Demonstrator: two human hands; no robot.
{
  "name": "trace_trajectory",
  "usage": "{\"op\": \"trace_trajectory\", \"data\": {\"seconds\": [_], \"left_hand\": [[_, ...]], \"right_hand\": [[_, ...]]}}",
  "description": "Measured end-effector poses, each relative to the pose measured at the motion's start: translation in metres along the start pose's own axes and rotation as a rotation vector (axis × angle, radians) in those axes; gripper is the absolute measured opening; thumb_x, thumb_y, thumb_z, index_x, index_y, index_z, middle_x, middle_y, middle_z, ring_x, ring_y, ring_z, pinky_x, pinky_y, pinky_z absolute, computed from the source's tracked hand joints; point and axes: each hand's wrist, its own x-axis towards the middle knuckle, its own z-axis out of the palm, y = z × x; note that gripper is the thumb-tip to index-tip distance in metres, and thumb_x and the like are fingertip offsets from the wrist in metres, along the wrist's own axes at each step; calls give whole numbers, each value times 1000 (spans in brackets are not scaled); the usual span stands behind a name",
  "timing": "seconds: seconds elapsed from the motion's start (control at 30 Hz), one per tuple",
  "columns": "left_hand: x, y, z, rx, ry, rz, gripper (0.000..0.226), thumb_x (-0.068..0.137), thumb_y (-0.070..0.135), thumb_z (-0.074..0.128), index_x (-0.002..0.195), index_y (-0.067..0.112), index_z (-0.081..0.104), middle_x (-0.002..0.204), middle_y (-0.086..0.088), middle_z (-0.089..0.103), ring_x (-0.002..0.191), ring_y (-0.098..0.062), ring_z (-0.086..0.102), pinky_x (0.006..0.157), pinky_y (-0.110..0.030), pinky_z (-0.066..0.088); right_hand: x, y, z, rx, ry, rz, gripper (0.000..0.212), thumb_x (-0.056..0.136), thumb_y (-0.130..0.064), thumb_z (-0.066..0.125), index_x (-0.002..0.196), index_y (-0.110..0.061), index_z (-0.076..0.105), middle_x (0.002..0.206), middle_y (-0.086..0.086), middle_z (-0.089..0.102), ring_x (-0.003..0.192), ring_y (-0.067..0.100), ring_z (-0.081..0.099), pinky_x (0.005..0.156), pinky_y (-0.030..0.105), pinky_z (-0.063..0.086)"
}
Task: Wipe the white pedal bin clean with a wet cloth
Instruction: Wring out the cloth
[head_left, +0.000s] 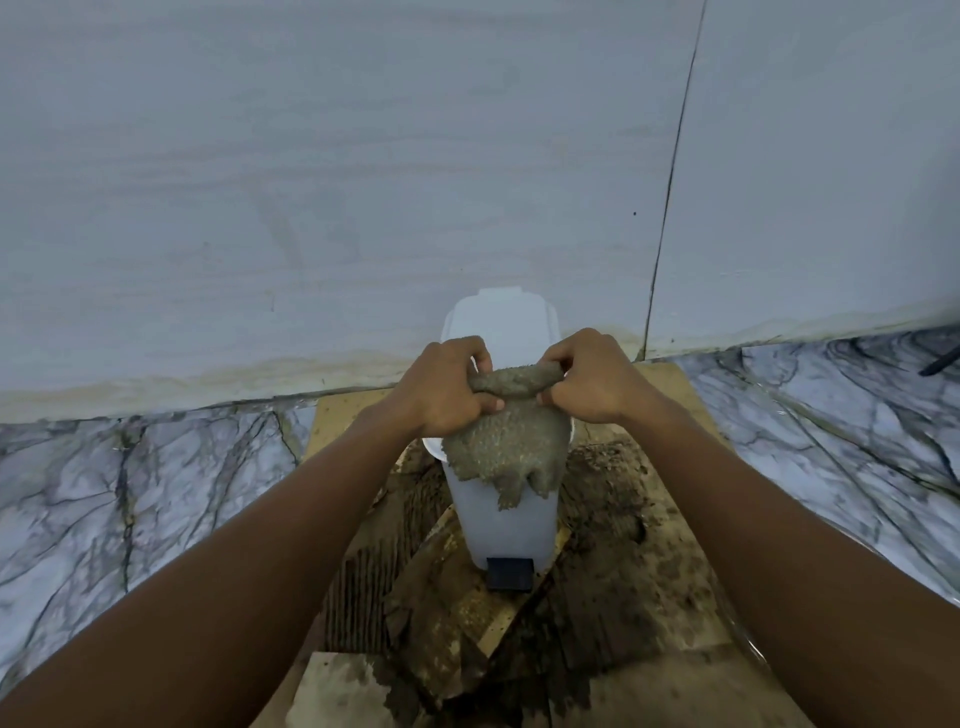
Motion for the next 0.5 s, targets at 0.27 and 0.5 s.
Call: {"op": "trace_trajectory", "data": {"seconds": [0.27, 0.5], "left_hand": [[8, 25, 9, 38, 82, 128, 18, 81, 19, 83, 94, 20, 72, 94, 1, 68, 91, -21, 63, 82, -39, 54], [13, 72, 41, -4, -20, 300, 17, 83, 13, 81, 98, 16, 74, 95, -4, 71, 89, -22, 63, 79, -32, 49]], "right_hand": [[-31, 32, -25, 31, 174, -5, 14, 75, -16, 84, 76, -4, 76, 75, 16, 71, 75, 30, 67, 70, 43, 58], [-72, 76, -65, 26, 130, 111, 21, 75, -16, 84, 80, 2, 73, 79, 24, 69, 78, 38, 66, 66, 40, 56]]}}
